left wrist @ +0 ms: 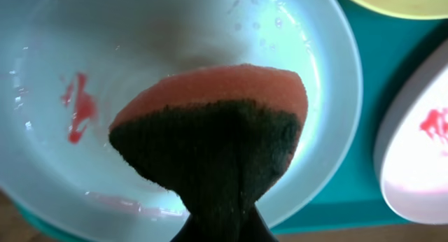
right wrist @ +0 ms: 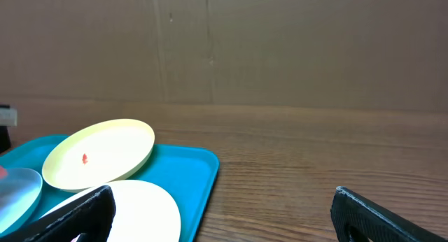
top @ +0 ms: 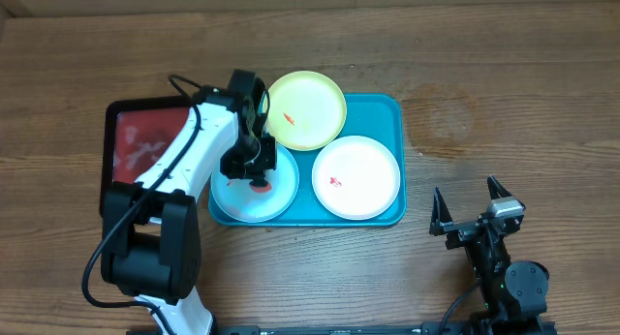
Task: Clean dirty plates on tray and stack at the side
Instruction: 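Carry the sponge over the light blue plate with left gripper, then reach the right gripper to the light blue plate's rim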
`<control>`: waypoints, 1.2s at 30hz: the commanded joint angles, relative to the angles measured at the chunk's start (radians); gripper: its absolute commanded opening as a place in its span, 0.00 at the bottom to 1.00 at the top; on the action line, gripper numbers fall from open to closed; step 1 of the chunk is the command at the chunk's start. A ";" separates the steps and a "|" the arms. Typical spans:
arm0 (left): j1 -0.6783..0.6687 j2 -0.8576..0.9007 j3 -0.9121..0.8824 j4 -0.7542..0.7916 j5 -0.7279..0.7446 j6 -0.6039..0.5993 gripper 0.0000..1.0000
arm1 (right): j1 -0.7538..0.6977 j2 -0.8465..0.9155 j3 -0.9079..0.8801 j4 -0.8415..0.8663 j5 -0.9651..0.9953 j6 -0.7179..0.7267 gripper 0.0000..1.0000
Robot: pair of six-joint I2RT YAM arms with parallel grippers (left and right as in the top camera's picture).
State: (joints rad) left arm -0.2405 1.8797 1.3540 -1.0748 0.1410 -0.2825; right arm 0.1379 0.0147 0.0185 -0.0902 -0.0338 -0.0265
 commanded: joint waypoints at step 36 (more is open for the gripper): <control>0.080 -0.007 0.531 -0.322 -0.103 -0.059 1.00 | -0.003 -0.011 -0.010 0.121 -0.301 0.195 1.00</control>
State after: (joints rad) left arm -0.1555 1.8725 1.8782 -1.4036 0.0135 -0.3157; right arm 0.1379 0.0147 0.0185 0.0219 -0.1349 0.0448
